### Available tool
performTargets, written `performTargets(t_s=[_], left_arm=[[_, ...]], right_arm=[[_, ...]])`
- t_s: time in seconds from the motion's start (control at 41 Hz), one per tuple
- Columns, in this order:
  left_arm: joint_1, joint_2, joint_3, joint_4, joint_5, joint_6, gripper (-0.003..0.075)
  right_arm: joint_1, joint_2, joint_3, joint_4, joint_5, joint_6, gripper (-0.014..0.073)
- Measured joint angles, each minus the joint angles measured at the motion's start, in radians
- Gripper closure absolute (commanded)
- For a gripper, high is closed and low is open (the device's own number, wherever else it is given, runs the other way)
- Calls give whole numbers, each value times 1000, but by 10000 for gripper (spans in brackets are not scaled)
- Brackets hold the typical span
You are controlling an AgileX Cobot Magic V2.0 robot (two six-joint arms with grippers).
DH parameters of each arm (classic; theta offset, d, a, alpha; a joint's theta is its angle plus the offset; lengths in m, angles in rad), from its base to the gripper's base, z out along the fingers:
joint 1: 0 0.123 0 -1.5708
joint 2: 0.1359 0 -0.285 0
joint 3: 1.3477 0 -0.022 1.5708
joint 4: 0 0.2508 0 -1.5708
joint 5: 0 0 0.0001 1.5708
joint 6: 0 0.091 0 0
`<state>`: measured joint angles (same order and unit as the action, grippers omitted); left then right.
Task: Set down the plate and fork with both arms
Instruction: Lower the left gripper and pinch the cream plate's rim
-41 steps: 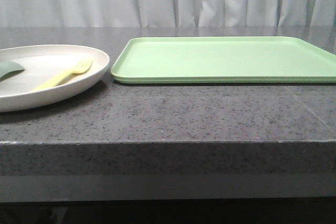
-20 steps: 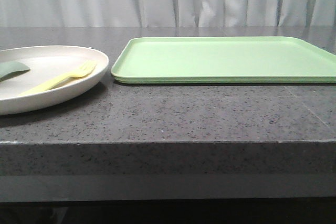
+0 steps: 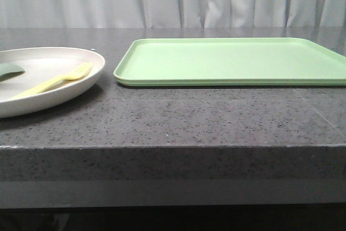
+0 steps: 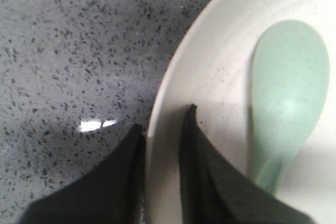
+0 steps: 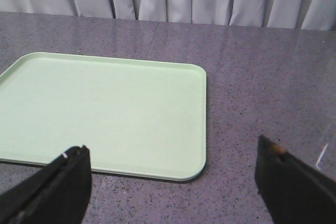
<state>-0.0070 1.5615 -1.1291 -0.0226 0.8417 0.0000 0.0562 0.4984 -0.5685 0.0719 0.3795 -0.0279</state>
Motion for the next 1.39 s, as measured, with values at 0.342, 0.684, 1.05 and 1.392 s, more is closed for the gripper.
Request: performTargets(t_s=[0.342,0.684,1.05,1.392], left_arm=[[2,-2,-4,-20,-4,-6,738],[71,-2,-4,-132,2,0,738],[151,-2,-40,-229,12,34,738],[170,-2,-90,-339,23,100,738]], right_arm=[[0,0,0,0,0,0,-58],[0,0,0,0,0,0,-58],[0,0,0,0,0,0,-58],[0,0,0,0,0,0,-58]])
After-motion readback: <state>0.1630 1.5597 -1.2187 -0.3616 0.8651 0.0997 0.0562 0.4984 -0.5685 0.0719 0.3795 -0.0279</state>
